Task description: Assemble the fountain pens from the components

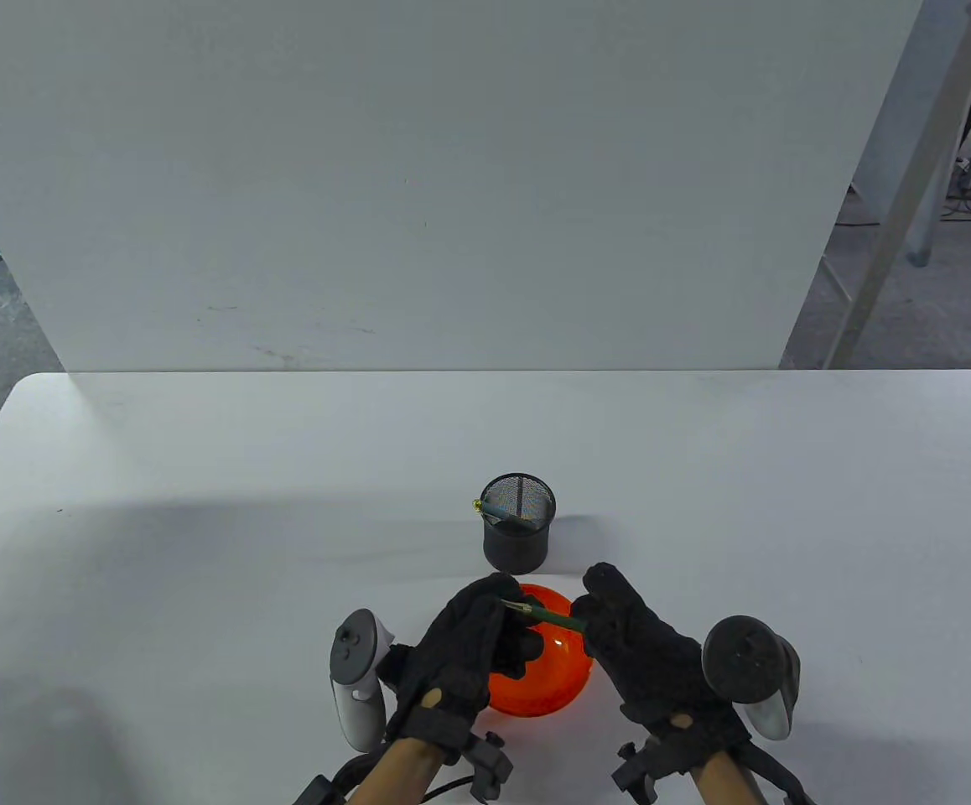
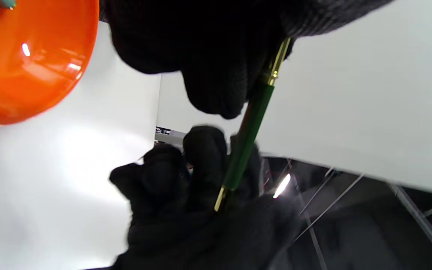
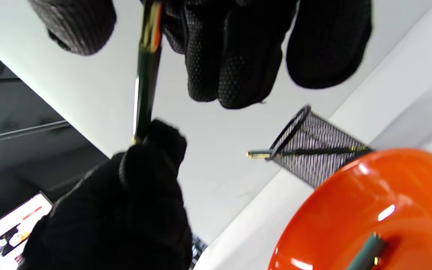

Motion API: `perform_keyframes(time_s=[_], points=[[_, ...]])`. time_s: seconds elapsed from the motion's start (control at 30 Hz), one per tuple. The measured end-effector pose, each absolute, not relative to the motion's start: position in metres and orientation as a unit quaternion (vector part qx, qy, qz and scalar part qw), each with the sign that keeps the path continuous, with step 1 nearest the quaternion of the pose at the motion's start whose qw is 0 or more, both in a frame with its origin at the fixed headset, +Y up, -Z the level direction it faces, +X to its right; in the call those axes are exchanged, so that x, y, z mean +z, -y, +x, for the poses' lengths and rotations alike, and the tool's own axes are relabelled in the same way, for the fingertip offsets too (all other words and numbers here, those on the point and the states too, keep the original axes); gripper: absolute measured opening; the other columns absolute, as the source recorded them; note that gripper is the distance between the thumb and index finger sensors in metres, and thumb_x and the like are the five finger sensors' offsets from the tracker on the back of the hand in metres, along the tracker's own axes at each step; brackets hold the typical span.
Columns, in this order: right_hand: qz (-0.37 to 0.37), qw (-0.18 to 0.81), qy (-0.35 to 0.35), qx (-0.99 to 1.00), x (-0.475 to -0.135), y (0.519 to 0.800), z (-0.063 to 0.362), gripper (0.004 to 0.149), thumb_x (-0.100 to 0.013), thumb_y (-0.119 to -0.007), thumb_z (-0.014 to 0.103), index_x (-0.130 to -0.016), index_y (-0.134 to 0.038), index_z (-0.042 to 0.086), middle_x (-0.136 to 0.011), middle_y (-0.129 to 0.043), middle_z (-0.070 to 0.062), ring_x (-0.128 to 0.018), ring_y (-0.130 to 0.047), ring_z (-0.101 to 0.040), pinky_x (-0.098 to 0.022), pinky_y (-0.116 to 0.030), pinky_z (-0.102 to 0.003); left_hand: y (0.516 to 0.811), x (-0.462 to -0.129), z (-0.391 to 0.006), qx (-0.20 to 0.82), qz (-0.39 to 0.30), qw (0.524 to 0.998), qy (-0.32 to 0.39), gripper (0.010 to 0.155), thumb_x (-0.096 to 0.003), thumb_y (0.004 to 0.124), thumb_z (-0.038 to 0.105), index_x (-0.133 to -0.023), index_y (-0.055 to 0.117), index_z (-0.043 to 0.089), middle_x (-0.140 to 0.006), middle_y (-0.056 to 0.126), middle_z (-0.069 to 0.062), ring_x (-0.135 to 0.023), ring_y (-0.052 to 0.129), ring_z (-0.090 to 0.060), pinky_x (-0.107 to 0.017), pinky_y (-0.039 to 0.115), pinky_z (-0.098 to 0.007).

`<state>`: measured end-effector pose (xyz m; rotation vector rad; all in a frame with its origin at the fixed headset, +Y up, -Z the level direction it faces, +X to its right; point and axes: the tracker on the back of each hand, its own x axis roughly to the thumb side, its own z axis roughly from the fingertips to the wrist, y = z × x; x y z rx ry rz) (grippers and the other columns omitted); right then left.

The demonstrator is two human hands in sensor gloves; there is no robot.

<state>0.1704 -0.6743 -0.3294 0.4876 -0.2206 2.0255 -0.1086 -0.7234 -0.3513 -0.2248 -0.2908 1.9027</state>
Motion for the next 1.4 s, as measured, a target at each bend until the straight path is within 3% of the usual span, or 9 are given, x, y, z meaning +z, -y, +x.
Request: perform_keyframes(time_s=[0.1, 0.27, 0.67, 0.9, 1.0, 1.07, 1.13, 1.23, 1.4], points=[[0.206, 0.469, 0.126, 0.849, -0.327, 0.671, 0.172, 0.066, -0.057, -0.069, 0.053, -0.111, -0.051, 0.020, -0.100, -0.076, -0.006, -0.076, -0.086, -0.029, -0.058, -0.076, -0.056, 0.729, -0.352, -0.114, 0.837, -0.094, 0.531, 0.094, 0.046, -0.0629, 0.062, 0.044, -0.106, 0.065, 0.030, -0.096, 0.088, -0.005, -0.067, 0.103, -0.017, -0.047, 0.087, -0.037], [0.207, 0.405, 0.183, 0.872, -0.322, 0.666, 0.167, 0.047, -0.056, -0.077, 0.042, -0.100, -0.069, 0.026, -0.085, -0.090, 0.003, -0.064, -0.094, -0.020, -0.056, -0.081, -0.050, 0.727, -0.351, -0.112, 0.822, -0.091, 0.553, 0.104, 0.046, -0.0630, 0.062, 0.045, -0.106, 0.065, 0.031, -0.095, 0.088, -0.004, -0.067, 0.103, -0.016, -0.047, 0.087, -0.037], [0.168, 0.470, 0.138, 0.855, -0.330, 0.679, 0.173, 0.045, -0.059, -0.053, 0.052, -0.080, -0.082, 0.024, -0.065, -0.093, 0.003, -0.062, -0.091, -0.024, -0.056, -0.078, -0.053, 0.719, -0.350, -0.108, 0.783, -0.078, 0.598, 0.153, 0.046, -0.0632, 0.061, 0.045, -0.107, 0.064, 0.032, -0.098, 0.086, -0.004, -0.068, 0.101, -0.017, -0.049, 0.086, -0.037], [0.151, 0.483, 0.131, 0.852, -0.332, 0.683, 0.177, 0.048, -0.059, -0.053, 0.056, -0.058, -0.091, 0.026, -0.041, -0.098, 0.008, -0.042, -0.097, -0.018, -0.045, -0.086, -0.047, 0.718, -0.350, -0.107, 0.777, -0.078, 0.603, 0.161, 0.046, -0.0630, 0.062, 0.045, -0.107, 0.065, 0.032, -0.097, 0.087, -0.004, -0.068, 0.101, -0.017, -0.048, 0.086, -0.037], [0.148, 0.485, 0.127, 0.853, -0.332, 0.683, 0.176, 0.051, -0.059, -0.051, 0.057, -0.073, -0.088, 0.023, -0.054, -0.098, 0.004, -0.048, -0.097, -0.022, -0.047, -0.084, -0.049, 0.718, -0.350, -0.108, 0.783, -0.077, 0.597, 0.154, 0.046, -0.0630, 0.062, 0.045, -0.107, 0.065, 0.032, -0.097, 0.087, -0.004, -0.068, 0.101, -0.017, -0.048, 0.086, -0.037], [0.151, 0.484, 0.125, 0.853, -0.332, 0.684, 0.176, 0.058, -0.058, -0.053, 0.059, -0.093, -0.077, 0.019, -0.074, -0.093, -0.003, -0.058, -0.094, -0.025, -0.050, -0.081, -0.051, 0.719, -0.351, -0.110, 0.785, -0.073, 0.597, 0.145, 0.046, -0.0631, 0.062, 0.045, -0.107, 0.065, 0.032, -0.097, 0.087, -0.004, -0.068, 0.101, -0.017, -0.048, 0.086, -0.037], [0.168, 0.483, 0.123, 0.850, -0.332, 0.682, 0.176, 0.061, -0.057, -0.058, 0.058, -0.104, -0.063, 0.019, -0.087, -0.085, -0.004, -0.064, -0.092, -0.026, -0.053, -0.080, -0.052, 0.721, -0.352, -0.112, 0.788, -0.072, 0.596, 0.135, 0.046, -0.0631, 0.062, 0.045, -0.107, 0.064, 0.032, -0.098, 0.086, -0.004, -0.068, 0.101, -0.017, -0.048, 0.086, -0.037], [0.178, 0.473, 0.135, 0.852, -0.330, 0.679, 0.174, 0.062, -0.057, -0.066, 0.054, -0.109, -0.053, 0.023, -0.096, -0.079, -0.004, -0.069, -0.089, -0.026, -0.056, -0.078, -0.053, 0.723, -0.352, -0.113, 0.793, -0.073, 0.592, 0.127, 0.046, -0.0632, 0.062, 0.045, -0.107, 0.064, 0.032, -0.098, 0.086, -0.004, -0.068, 0.101, -0.017, -0.049, 0.086, -0.037], [0.197, 0.421, 0.161, 0.871, -0.326, 0.673, 0.169, 0.047, -0.056, -0.077, 0.043, -0.099, -0.070, 0.026, -0.083, -0.091, 0.003, -0.063, -0.095, -0.020, -0.054, -0.082, -0.049, 0.723, -0.352, -0.111, 0.788, -0.079, 0.595, 0.132, 0.046, -0.0632, 0.062, 0.045, -0.107, 0.064, 0.032, -0.098, 0.086, -0.004, -0.068, 0.101, -0.017, -0.049, 0.086, -0.037]])
